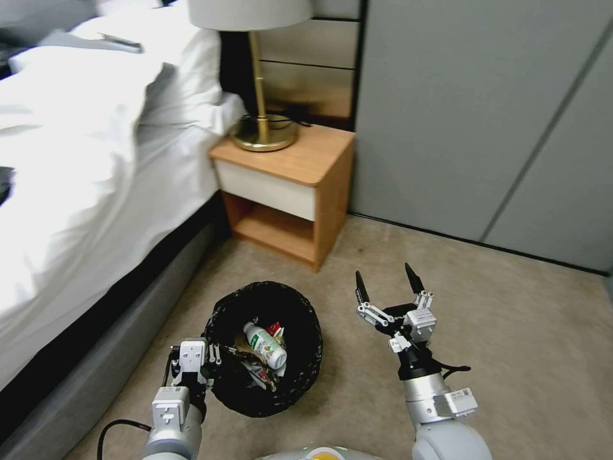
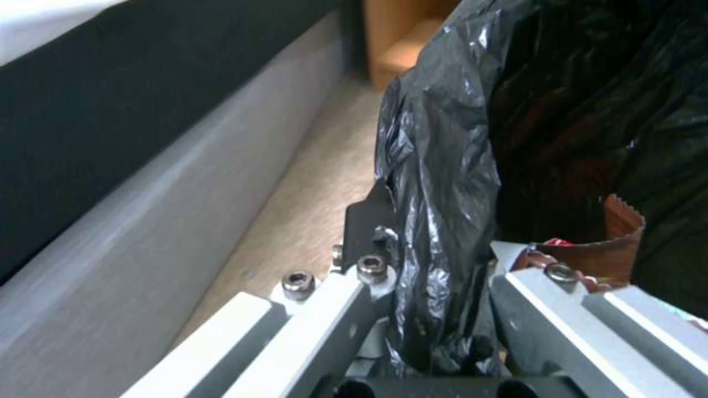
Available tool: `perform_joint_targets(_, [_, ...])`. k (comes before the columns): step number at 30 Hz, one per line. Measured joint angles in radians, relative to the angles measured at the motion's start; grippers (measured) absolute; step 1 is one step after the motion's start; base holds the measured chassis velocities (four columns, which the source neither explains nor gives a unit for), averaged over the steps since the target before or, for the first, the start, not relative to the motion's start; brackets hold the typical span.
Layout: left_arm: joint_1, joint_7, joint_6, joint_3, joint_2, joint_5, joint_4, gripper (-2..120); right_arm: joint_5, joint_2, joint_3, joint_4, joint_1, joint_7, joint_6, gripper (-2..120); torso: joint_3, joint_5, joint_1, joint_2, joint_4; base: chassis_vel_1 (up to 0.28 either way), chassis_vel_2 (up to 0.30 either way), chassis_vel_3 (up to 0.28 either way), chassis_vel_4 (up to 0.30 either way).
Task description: Pick up the trash bin, then pick up the garbage from the floor and place it into the trash bin.
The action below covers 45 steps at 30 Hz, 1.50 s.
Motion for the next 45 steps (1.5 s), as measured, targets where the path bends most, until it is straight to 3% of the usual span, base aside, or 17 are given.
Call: perform_joint_targets(45, [0.013, 0.017, 0.000, 0.011, 0.001, 0.014, -0.001, 1, -0.016, 0.000, -0.013, 0.004, 0.019, -0.023, 0.002, 100, 0.000, 0.0000, 0.000, 0.000, 0.0001, 0.125, 0.125, 0.125, 0.123])
